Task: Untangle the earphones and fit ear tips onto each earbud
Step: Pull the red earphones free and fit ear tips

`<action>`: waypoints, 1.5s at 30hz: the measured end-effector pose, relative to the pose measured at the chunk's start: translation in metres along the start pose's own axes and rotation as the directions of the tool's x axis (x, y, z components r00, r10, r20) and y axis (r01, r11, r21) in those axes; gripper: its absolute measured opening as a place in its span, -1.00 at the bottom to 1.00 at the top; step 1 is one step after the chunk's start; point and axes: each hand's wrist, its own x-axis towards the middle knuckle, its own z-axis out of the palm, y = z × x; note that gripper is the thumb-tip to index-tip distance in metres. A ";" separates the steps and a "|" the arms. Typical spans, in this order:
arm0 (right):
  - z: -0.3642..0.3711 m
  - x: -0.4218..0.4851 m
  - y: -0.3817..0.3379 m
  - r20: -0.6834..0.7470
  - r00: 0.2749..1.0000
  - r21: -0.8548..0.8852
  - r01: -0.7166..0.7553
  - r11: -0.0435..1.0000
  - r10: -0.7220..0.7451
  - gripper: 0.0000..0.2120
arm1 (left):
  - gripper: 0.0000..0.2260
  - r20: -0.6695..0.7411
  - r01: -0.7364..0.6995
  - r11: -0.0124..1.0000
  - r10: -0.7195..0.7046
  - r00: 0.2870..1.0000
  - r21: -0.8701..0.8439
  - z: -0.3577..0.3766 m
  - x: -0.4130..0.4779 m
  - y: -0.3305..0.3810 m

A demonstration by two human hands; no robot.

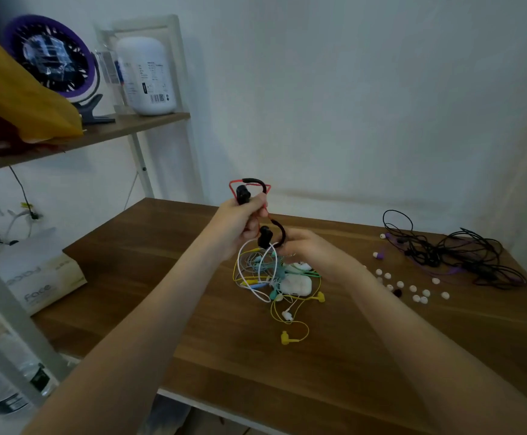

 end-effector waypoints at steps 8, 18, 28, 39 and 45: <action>0.002 -0.006 0.001 -0.069 0.994 0.021 0.081 0.996 -0.079 -0.88 | -0.84 -0.080 0.058 0.989 -0.070 0.994 -0.136 -0.016 -0.001 -0.009; 0.009 -0.012 -0.002 -0.126 0.981 -0.032 0.144 0.989 -0.147 -0.92 | -0.80 -0.114 0.075 0.936 -0.121 0.986 -0.343 -0.015 -0.001 -0.017; 0.002 -0.004 -0.003 -0.436 0.856 -0.151 0.234 0.960 -0.277 -0.87 | -0.84 -0.102 0.241 0.969 -0.235 0.967 0.046 -0.012 -0.006 -0.032; -0.006 -0.005 -0.005 -0.435 0.893 0.090 0.173 0.981 -0.117 -0.89 | -0.91 -0.008 0.240 0.951 -0.243 0.970 0.194 0.003 -0.012 -0.037; -0.016 -0.014 -0.001 -0.405 0.910 0.148 0.165 0.975 -0.092 -0.89 | -0.89 -0.073 0.305 0.931 -0.296 0.952 0.199 0.004 -0.010 -0.043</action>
